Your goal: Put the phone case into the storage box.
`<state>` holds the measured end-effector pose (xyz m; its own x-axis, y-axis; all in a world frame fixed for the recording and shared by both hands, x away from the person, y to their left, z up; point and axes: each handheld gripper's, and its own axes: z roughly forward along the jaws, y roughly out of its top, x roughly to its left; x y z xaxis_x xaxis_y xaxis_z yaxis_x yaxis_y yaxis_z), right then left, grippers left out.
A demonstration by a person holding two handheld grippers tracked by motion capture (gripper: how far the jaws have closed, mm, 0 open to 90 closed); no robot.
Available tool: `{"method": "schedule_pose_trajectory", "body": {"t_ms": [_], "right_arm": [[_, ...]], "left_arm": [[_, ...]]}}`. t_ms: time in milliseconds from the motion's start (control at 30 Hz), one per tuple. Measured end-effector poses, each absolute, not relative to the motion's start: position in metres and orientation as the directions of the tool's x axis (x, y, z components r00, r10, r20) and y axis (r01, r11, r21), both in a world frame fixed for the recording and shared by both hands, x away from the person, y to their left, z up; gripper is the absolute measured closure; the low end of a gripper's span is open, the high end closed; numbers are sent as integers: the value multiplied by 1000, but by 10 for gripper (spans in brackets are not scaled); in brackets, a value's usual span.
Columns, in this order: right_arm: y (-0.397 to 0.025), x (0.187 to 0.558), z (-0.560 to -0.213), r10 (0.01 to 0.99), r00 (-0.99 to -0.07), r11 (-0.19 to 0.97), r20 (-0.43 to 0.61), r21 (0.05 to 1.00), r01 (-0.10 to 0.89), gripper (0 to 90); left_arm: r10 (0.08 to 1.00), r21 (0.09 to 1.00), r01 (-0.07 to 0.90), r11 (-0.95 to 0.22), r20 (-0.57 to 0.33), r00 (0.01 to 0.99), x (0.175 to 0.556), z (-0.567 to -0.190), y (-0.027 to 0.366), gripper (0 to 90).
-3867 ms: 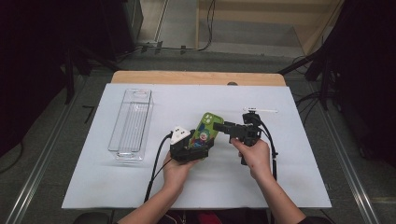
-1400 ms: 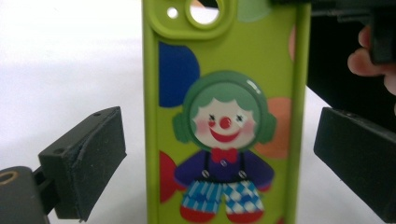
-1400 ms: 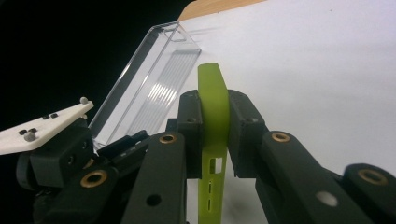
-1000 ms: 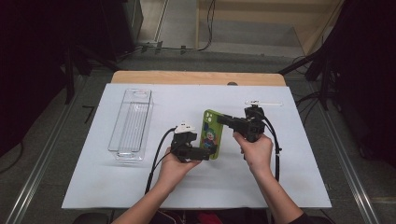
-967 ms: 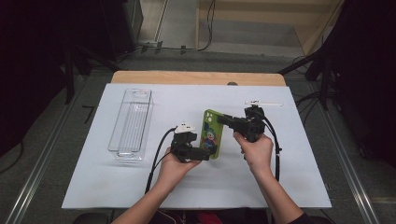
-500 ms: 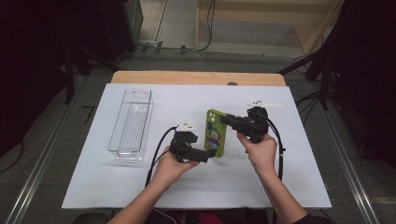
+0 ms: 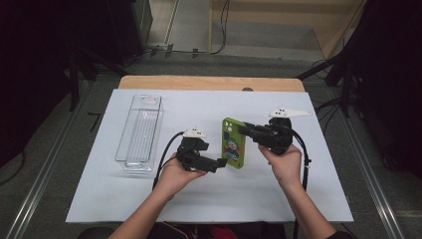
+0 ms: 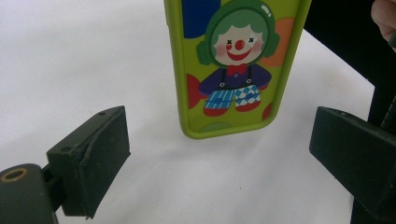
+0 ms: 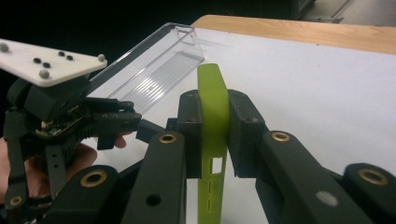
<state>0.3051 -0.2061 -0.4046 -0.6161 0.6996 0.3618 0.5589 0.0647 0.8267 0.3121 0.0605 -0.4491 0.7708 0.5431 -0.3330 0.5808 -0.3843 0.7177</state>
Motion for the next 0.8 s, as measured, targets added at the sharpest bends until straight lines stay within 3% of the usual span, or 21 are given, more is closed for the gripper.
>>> {"method": "schedule_pose_trajectory", "body": {"t_ms": [333, 800], "right_arm": [[-202, 300, -408, 688, -651, 83, 321, 856, 510, 750], [-198, 292, -415, 726, -627, 60, 281, 883, 465, 750]], "left_arm": [[539, 723, 561, -403, -308, 784, 313, -442, 64, 55], [547, 728, 560, -395, -304, 780, 314, -438, 67, 55]]}}
